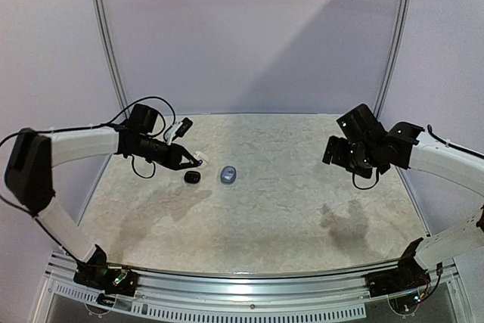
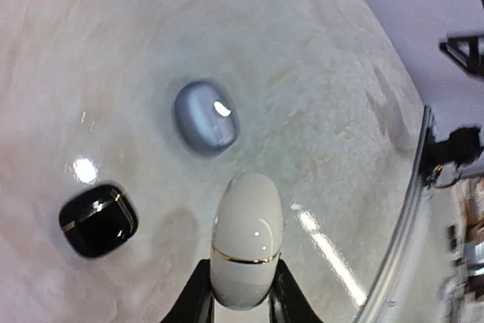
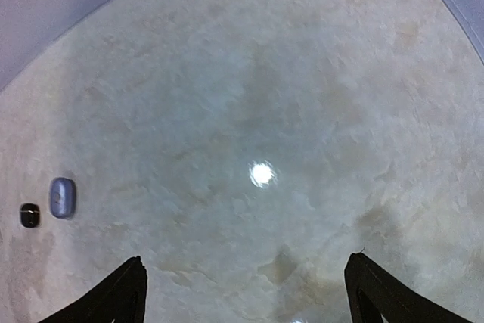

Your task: Insert the wireless bluetooth earbuds into the charging case

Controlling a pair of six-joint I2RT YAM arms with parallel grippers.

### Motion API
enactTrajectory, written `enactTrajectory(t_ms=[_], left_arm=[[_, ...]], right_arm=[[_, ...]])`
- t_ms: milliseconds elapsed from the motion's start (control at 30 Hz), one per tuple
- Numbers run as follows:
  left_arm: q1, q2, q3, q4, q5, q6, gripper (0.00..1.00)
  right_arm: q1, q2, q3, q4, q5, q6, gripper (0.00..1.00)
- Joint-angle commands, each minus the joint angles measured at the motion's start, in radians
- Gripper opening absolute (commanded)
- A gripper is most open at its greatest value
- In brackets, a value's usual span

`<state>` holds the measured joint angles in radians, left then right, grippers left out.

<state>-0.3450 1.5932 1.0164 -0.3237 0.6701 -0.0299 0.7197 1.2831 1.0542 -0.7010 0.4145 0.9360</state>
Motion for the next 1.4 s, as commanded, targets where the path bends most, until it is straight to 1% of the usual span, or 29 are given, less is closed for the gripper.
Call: enactTrajectory(t_ms=[0, 33, 167, 233, 300, 333, 367, 400, 433, 467, 500, 600, 700, 767, 833, 900, 1000, 1033, 1100, 1133, 1200, 1267, 1300, 1367], left_arm=[[0.129, 0.237, 0.132, -0.363, 0.215, -0.229, 0.0], [0.133, 0.26, 0.139, -0.385, 0.224, -0.231, 0.0], [0.152, 0.239, 0.044, -0.263, 0.222, -0.324, 0.0], [0.186, 0.266, -0.002, -0.222, 0.219, -0.354, 0.0], [0.213, 0.295, -0.026, -0.225, 0.213, -0.336, 0.0], [0.219, 0.306, -0.026, -0.259, 0.197, -0.314, 0.0], [0.221, 0.317, -0.016, -0.291, 0.182, -0.287, 0.09], [0.221, 0.332, -0.001, -0.331, 0.17, -0.256, 0.25], [0.222, 0.341, 0.012, -0.358, 0.179, -0.228, 0.54], [0.221, 0.346, 0.023, -0.381, 0.192, -0.193, 0.92], [0.221, 0.343, 0.024, -0.409, 0.189, -0.167, 0.98], [0.225, 0.272, 0.004, -0.475, 0.111, -0.105, 0.99], [0.235, 0.128, -0.014, -0.513, 0.009, -0.073, 0.99], [0.249, 0.008, -0.019, -0.509, -0.028, -0.072, 0.99], [0.259, -0.105, -0.007, -0.518, -0.082, -0.044, 0.99], [0.264, -0.223, 0.019, -0.503, -0.197, -0.014, 0.99], [0.276, -0.418, -0.003, -0.314, -0.432, -0.007, 0.99], [0.279, -0.487, -0.037, -0.224, -0.485, -0.01, 0.99], [0.279, -0.604, -0.135, -0.019, -0.544, -0.03, 0.99], [0.28, -0.652, -0.195, 0.081, -0.561, -0.056, 0.99], [0.28, -0.709, -0.324, 0.22, -0.612, -0.127, 0.99], [0.304, -0.746, -0.416, 0.277, -0.658, -0.2, 0.99], [0.331, -0.762, -0.455, 0.282, -0.647, -0.207, 0.99], [0.376, -0.782, -0.521, 0.28, -0.634, -0.149, 0.99]], right_arm=[[-0.008, -0.016, -0.049, -0.087, -0.087, 0.014, 0.94], [-0.008, -0.02, -0.059, -0.086, -0.091, 0.015, 0.95], [-0.009, -0.025, -0.086, -0.057, -0.11, 0.014, 0.96], [-0.008, -0.012, -0.079, -0.056, -0.116, 0.005, 0.99], [-0.008, 0.007, -0.061, -0.069, -0.116, -0.001, 0.99], [-0.008, 0.014, -0.047, -0.071, -0.118, -0.003, 0.99], [-0.008, 0.029, -0.035, -0.078, -0.118, -0.008, 0.99], [-0.008, 0.036, -0.024, -0.084, -0.118, -0.011, 0.99], [-0.008, 0.048, -0.009, -0.091, -0.117, -0.015, 0.99], [-0.009, 0.062, 0.006, -0.098, -0.115, -0.018, 0.99], [-0.009, 0.071, 0.023, -0.104, -0.112, -0.021, 0.99], [-0.01, 0.105, 0.087, -0.122, -0.101, -0.038, 0.99], [-0.042, 0.124, 0.128, -0.094, -0.093, -0.082, 0.99], [-0.109, 0.122, 0.125, -0.039, -0.122, -0.13, 0.99], [-0.209, 0.11, 0.108, 0.037, -0.178, -0.168, 0.99], [-0.302, 0.086, 0.079, 0.14, -0.199, -0.232, 0.99], [-0.464, 0.018, -0.025, 0.334, -0.246, -0.318, 0.99], [-0.524, -0.001, -0.07, 0.442, -0.286, -0.334, 0.99], [-0.644, -0.045, -0.158, 0.598, -0.366, -0.352, 0.99], [-0.678, -0.057, -0.201, 0.673, -0.369, -0.367, 0.99], [-0.693, -0.074, -0.265, 0.795, -0.269, -0.431, 0.99], [-0.693, -0.081, -0.319, 0.868, -0.209, -0.513, 0.99], [-0.692, -0.082, -0.344, 0.896, -0.186, -0.526, 0.99], [-0.692, -0.086, -0.403, 0.956, -0.152, -0.555, 0.99]])
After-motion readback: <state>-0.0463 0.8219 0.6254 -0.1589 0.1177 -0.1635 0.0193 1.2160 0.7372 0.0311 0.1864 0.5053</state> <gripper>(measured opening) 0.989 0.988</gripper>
